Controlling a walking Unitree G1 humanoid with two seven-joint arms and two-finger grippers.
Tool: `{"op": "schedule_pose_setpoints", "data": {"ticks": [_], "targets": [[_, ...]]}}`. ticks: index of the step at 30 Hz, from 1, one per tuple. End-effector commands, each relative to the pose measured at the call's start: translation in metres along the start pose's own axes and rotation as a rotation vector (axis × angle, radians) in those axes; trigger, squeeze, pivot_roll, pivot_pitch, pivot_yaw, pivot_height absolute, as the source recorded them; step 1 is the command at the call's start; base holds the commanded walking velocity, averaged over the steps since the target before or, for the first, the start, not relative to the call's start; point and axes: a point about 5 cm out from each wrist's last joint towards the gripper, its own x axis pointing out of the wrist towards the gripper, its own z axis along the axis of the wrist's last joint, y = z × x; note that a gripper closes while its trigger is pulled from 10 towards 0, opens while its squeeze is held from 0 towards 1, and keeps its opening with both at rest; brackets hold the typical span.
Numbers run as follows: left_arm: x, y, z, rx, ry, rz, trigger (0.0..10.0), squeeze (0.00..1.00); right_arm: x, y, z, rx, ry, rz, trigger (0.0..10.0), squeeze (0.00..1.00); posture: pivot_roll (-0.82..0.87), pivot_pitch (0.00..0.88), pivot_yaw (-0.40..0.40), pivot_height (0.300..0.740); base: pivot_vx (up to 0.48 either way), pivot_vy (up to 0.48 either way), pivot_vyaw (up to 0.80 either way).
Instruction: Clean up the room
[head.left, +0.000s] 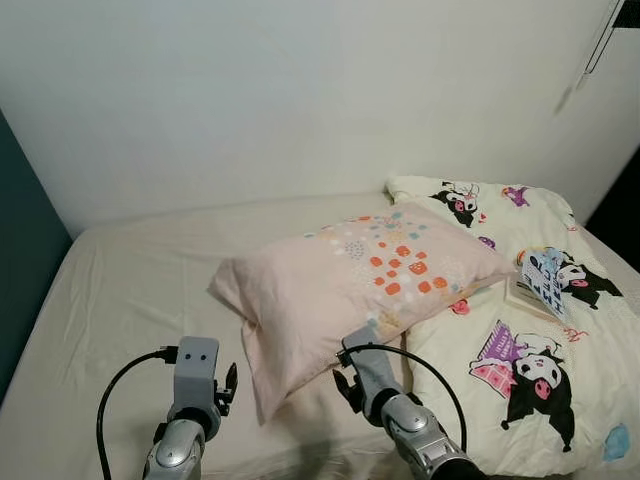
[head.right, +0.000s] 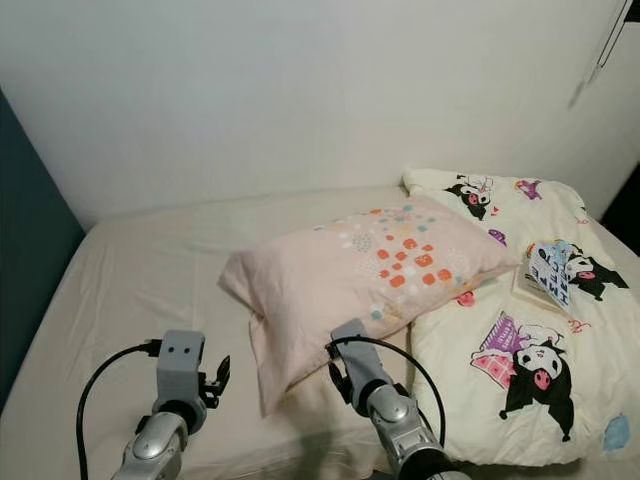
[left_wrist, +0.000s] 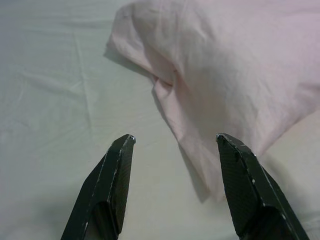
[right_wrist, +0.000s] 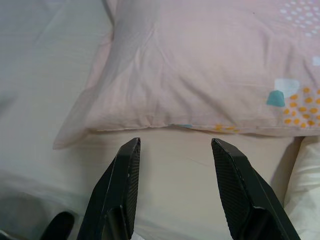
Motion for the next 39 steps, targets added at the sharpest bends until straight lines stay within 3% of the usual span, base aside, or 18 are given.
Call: {"op": "schedule_pose_setpoints", "data": {"ticks": [1,28,39], "targets": [[-0.0006,-0.0005,-0.0050,0.013,0.028,-0.006,10.0,0.00,0.0001,0.0020,0.0009,-0.023,-0.009,0.007,10.0,0.00,0.04,0.065,-0.021,0.740,0.000,0.000,0.80],[-0.0006,-0.0008,-0.0017,-0.003,0.003,-0.005,10.0,0.00,-0.0003,0.0029,0.0006,-0.035,-0.014,0.010,10.0,0.00,0.03,0.055,-0.016,0.740,0.000,0.000,0.80],[0.0005,-0.0010,-0.0006,-0.002,-0.001,-0.008,10.0,0.00,-0.0005,-0.0005,0.0006,0.001,-0.016,-0.014,10.0,0.00,0.03,0.059,-0.017,0.740,0.000,0.000,0.00]]}}
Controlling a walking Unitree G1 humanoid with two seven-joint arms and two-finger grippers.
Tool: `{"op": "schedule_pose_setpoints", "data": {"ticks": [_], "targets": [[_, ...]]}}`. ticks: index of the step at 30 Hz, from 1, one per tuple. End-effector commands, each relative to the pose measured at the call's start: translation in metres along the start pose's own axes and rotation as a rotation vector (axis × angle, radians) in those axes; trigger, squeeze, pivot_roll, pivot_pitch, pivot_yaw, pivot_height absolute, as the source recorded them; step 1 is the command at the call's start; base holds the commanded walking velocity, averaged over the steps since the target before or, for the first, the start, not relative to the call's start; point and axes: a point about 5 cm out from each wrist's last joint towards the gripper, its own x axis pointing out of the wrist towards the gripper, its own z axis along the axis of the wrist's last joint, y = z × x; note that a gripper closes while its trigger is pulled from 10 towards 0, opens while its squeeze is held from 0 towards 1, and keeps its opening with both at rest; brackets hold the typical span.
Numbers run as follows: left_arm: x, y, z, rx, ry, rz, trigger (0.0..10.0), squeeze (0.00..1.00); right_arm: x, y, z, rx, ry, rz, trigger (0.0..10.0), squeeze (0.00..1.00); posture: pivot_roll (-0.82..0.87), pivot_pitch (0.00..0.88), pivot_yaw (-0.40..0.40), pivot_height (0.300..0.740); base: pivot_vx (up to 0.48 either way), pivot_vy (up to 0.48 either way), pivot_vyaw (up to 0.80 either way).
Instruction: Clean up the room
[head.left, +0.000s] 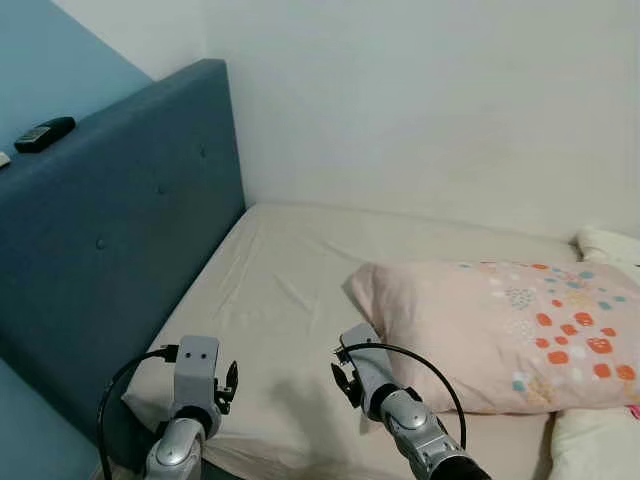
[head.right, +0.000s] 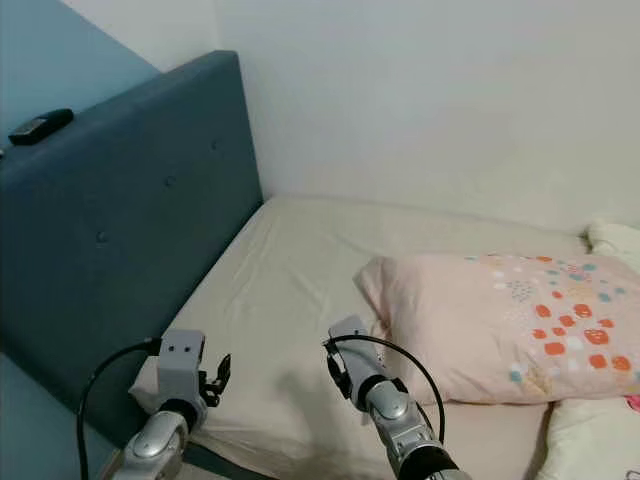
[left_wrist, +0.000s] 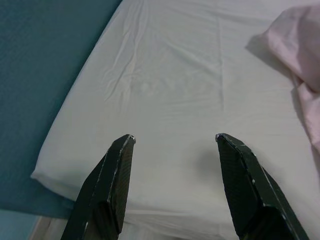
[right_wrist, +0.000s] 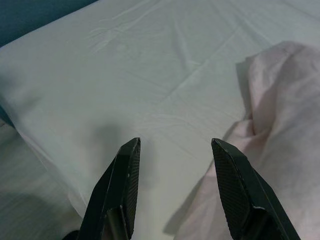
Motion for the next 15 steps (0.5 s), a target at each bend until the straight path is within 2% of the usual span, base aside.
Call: {"op": "schedule_pose_setpoints", "data": {"ticks": [1,5,8,15], "targets": [[-0.0015,-0.0007,-0.0038,0.001,0.015,-0.006,10.0,0.00,-0.0015,0.0013,-0.0053,0.013,0.020,-0.004,10.0,0.00,0.03,0.059,-0.017,0.740,0.000,0.000,0.00],[-0.0017,-0.0012,-0.0046,-0.011,0.022,-0.012,10.0,0.00,-0.0018,0.0013,-0.0057,0.016,0.019,-0.007,10.0,0.00,0.03,0.061,-0.015,0.740,0.000,0.000,0.00],[-0.0018,-0.0015,-0.0045,-0.011,0.020,-0.018,10.0,0.00,-0.0020,0.0015,-0.0059,0.018,0.019,-0.008,10.0,0.00,0.03,0.061,-0.014,0.740,0.000,0.330,0.00],[-0.0011,-0.0020,-0.0045,-0.002,0.026,-0.025,10.0,0.00,-0.0023,0.0011,-0.0064,0.021,0.019,-0.010,10.0,0.00,0.03,0.065,-0.011,0.740,0.000,0.480,0.00]]}}
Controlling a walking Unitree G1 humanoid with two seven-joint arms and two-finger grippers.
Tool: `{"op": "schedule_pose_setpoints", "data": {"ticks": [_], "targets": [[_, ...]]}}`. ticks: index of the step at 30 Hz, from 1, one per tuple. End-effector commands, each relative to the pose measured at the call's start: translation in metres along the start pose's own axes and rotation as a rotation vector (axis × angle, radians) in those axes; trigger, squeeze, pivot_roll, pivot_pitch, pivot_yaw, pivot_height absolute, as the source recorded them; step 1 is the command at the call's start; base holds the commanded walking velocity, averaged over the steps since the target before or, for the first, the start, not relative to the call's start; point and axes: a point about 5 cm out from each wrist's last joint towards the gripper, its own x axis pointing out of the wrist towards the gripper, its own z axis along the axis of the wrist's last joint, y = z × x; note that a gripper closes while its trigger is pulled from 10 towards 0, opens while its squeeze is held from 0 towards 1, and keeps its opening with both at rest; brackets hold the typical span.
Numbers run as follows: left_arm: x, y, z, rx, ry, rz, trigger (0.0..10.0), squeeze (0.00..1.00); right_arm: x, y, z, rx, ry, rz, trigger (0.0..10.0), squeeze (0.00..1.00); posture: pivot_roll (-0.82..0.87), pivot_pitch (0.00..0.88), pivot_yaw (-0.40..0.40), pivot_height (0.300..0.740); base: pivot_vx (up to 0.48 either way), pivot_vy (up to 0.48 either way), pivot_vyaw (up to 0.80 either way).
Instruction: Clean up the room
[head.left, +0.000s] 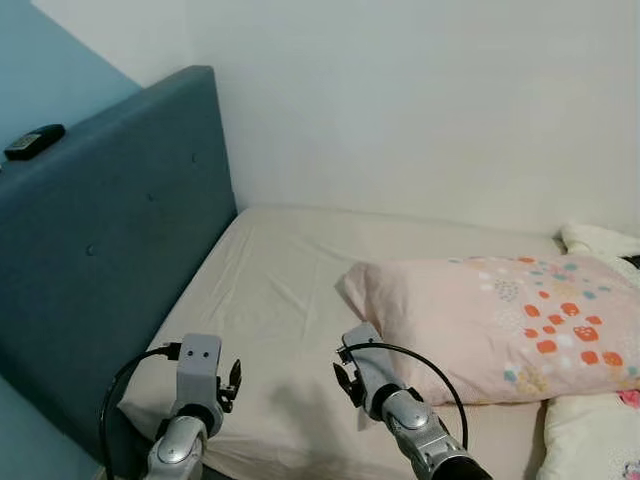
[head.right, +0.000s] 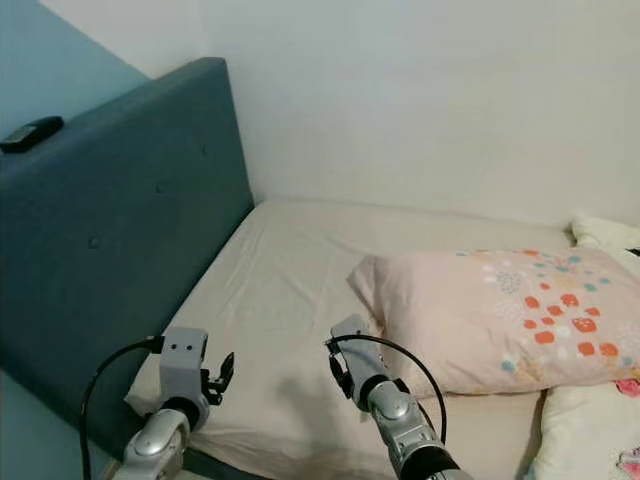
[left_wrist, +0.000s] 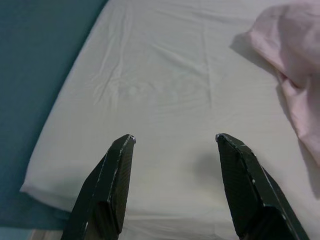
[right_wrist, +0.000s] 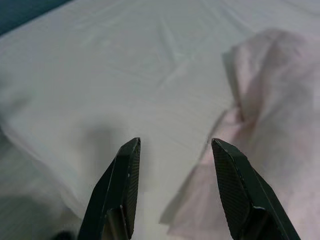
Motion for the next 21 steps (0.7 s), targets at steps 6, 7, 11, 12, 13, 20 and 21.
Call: {"op": "schedule_pose_setpoints", "data": {"ticks": [6,7,11,12,13,20,21], "targets": [[-0.0019,0.0021,-0.0050,0.002,0.027,0.001,10.0,0.00,-0.0002,0.0062,-0.0026,0.021,0.007,0.008,10.0,0.00,0.03,0.065,-0.009,0.740,0.000,0.480,0.00],[-0.0018,0.0021,-0.0049,0.002,0.027,0.001,10.0,0.00,-0.0001,0.0063,-0.0025,0.021,0.007,0.008,10.0,0.00,0.03,0.065,-0.009,0.740,0.000,0.480,0.00],[-0.0006,-0.0002,-0.0039,0.025,0.036,-0.010,10.0,0.00,0.0000,0.0066,-0.0022,0.022,0.006,0.010,10.0,0.00,0.03,0.067,-0.010,0.740,0.000,-0.240,0.00],[-0.0006,-0.0014,-0.0036,0.019,0.037,-0.013,10.0,0.00,0.0001,0.0068,-0.0022,0.022,0.006,0.010,10.0,0.00,0.03,0.068,-0.011,0.740,0.000,-0.480,0.00],[-0.0007,-0.0021,-0.0035,0.014,0.037,-0.015,10.0,0.00,0.0001,0.0068,-0.0022,0.022,0.006,0.010,10.0,0.00,0.03,0.068,-0.011,0.740,0.000,-0.480,0.00],[-0.0020,-0.0038,-0.0042,0.014,0.030,-0.025,10.0,0.00,0.0001,0.0071,-0.0023,0.023,0.007,0.010,10.0,0.00,0.03,0.068,-0.011,0.740,0.000,-0.411,0.00],[-0.0021,-0.0036,-0.0045,0.007,0.033,-0.022,10.0,0.00,0.0002,0.0072,-0.0022,0.023,0.007,0.010,10.0,0.00,0.03,0.067,-0.011,0.740,0.000,0.000,0.00]]}}
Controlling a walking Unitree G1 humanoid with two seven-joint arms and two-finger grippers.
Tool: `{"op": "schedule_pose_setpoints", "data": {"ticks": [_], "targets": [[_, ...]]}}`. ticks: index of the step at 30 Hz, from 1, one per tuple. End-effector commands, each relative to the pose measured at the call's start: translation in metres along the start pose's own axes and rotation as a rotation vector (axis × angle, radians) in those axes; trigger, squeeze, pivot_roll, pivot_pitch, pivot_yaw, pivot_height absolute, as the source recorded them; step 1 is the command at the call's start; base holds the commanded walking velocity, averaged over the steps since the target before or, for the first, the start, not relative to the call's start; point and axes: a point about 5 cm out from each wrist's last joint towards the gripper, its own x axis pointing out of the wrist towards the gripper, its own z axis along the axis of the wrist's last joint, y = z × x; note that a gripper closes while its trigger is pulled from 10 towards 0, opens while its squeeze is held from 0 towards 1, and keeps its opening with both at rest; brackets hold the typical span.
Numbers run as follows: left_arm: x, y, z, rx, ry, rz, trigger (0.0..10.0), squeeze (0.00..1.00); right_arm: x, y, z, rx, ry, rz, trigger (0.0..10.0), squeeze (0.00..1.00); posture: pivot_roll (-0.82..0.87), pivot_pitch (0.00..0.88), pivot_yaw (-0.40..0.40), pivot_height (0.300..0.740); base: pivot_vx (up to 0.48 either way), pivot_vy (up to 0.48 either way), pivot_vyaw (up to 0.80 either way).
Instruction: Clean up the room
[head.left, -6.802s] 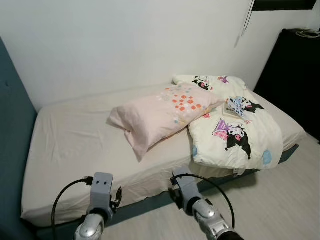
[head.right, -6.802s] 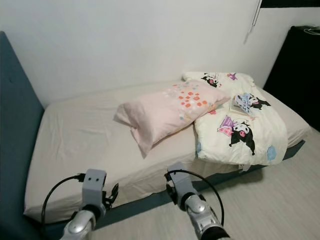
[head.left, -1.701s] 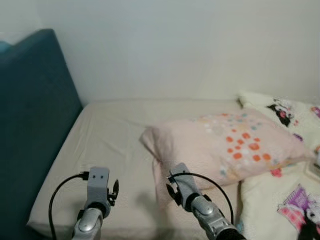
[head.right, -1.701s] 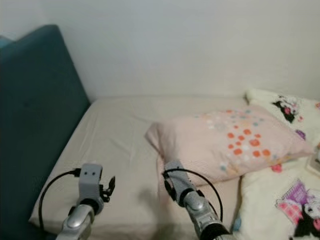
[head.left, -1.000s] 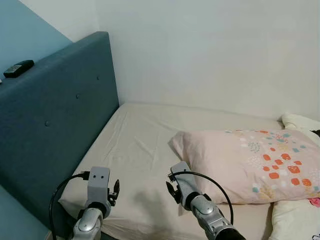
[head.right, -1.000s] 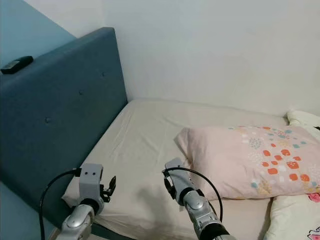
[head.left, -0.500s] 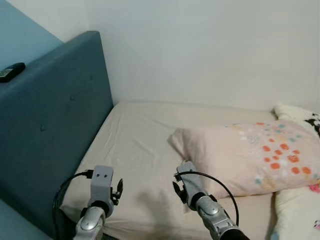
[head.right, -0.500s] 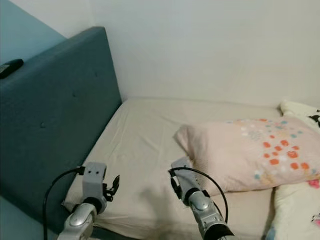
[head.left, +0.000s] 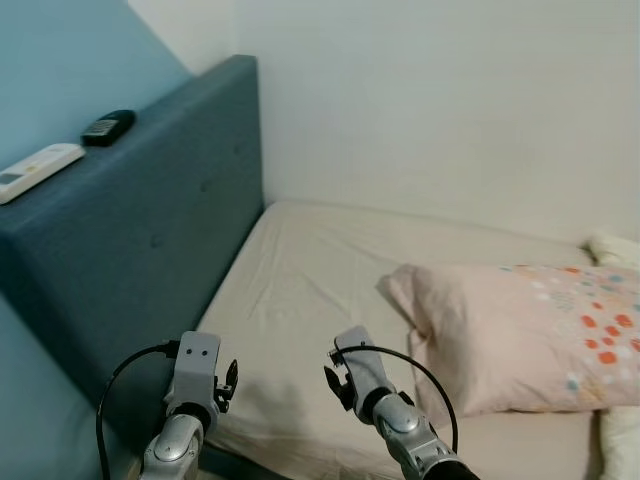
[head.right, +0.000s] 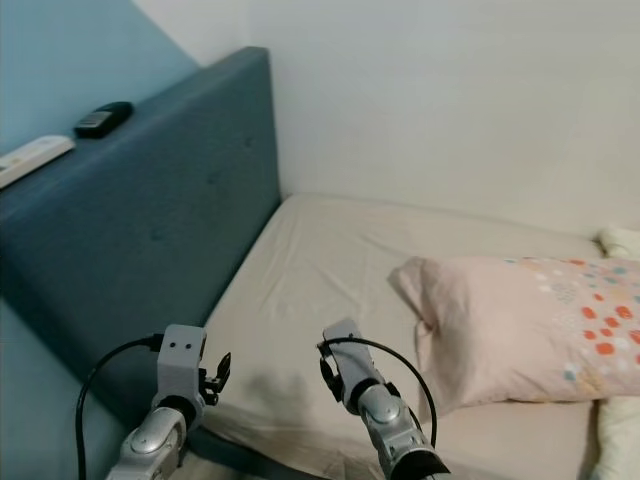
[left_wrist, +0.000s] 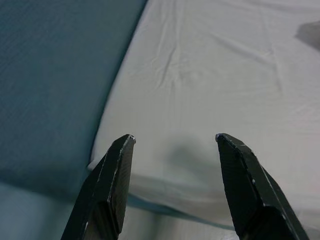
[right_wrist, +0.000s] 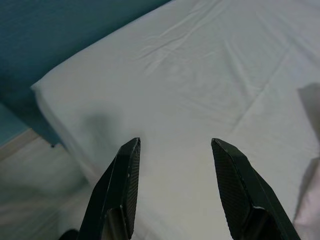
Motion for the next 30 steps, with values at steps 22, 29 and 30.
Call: {"op": "schedule_pose_setpoints", "data": {"ticks": [22,29,30], "targets": [[-0.0015,-0.0017,-0.0037,0.011,0.009,-0.014,10.0,0.00,-0.0033,-0.0051,-0.0081,0.042,0.031,-0.020,10.0,0.00,0.03,0.069,-0.008,0.740,0.000,0.000,-0.18],[-0.0020,-0.0007,-0.0040,0.003,0.006,-0.006,10.0,0.00,-0.0038,-0.0052,-0.0090,0.041,0.033,-0.018,10.0,0.00,0.03,0.069,-0.008,0.740,0.000,0.000,-0.80],[-0.0018,-0.0012,-0.0040,0.001,0.005,-0.007,10.0,0.00,-0.0038,-0.0057,-0.0089,0.041,0.033,-0.018,10.0,0.00,0.03,0.066,-0.013,0.740,0.000,0.000,-0.80]]}}
